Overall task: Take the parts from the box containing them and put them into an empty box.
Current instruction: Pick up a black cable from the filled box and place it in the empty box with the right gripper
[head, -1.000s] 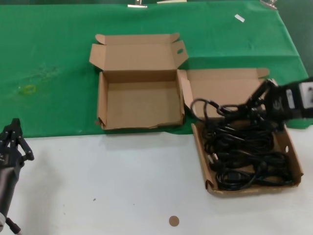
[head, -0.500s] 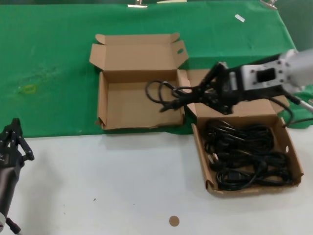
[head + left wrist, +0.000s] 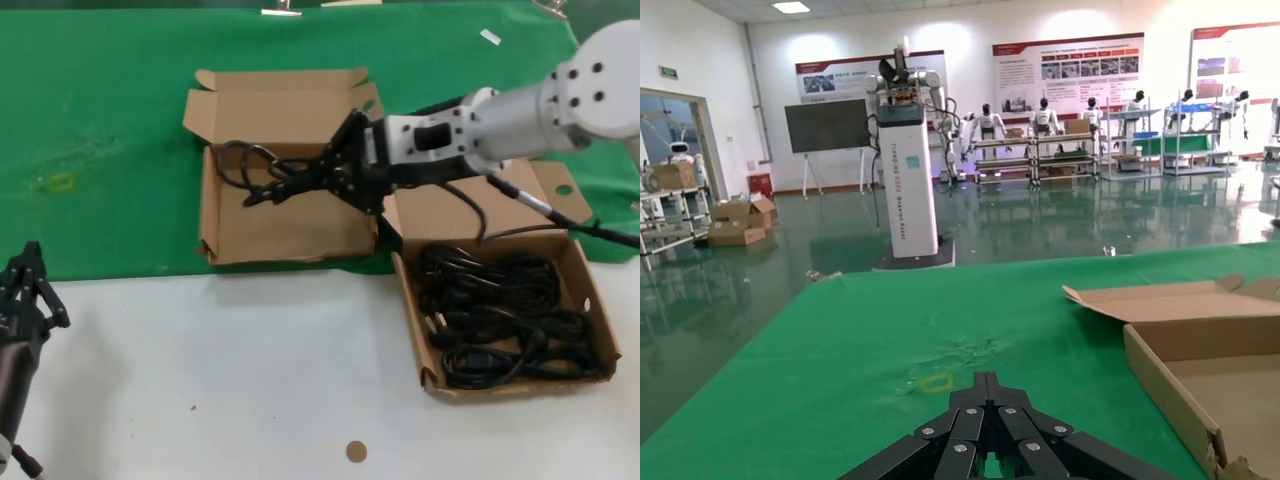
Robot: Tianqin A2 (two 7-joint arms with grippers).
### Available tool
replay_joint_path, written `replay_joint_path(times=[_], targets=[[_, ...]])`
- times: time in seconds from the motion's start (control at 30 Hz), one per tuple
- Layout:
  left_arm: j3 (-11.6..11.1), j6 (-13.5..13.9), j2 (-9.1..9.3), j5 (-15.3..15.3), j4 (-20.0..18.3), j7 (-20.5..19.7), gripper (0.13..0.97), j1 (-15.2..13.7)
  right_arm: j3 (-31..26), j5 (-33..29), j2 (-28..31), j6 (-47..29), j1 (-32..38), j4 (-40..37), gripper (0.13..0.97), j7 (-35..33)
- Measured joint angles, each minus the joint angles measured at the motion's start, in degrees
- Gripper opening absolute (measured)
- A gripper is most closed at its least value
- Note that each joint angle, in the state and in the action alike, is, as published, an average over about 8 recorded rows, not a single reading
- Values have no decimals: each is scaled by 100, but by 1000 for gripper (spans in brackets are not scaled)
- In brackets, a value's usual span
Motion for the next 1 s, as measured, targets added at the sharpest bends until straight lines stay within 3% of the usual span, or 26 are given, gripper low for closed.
replay_joint_path(times=[0.43, 0.83, 1.0], targets=[[0, 0, 0, 0, 0, 0, 144, 0, -98, -153, -324, 373, 76, -505, 156, -167], [0, 0, 0, 0, 0, 0, 144, 0, -96, -170, -386, 498, 103, -659, 209, -197], [0, 0, 0, 0, 0, 0, 144, 0, -83, -173, -351, 519, 60, -586, 286, -147]])
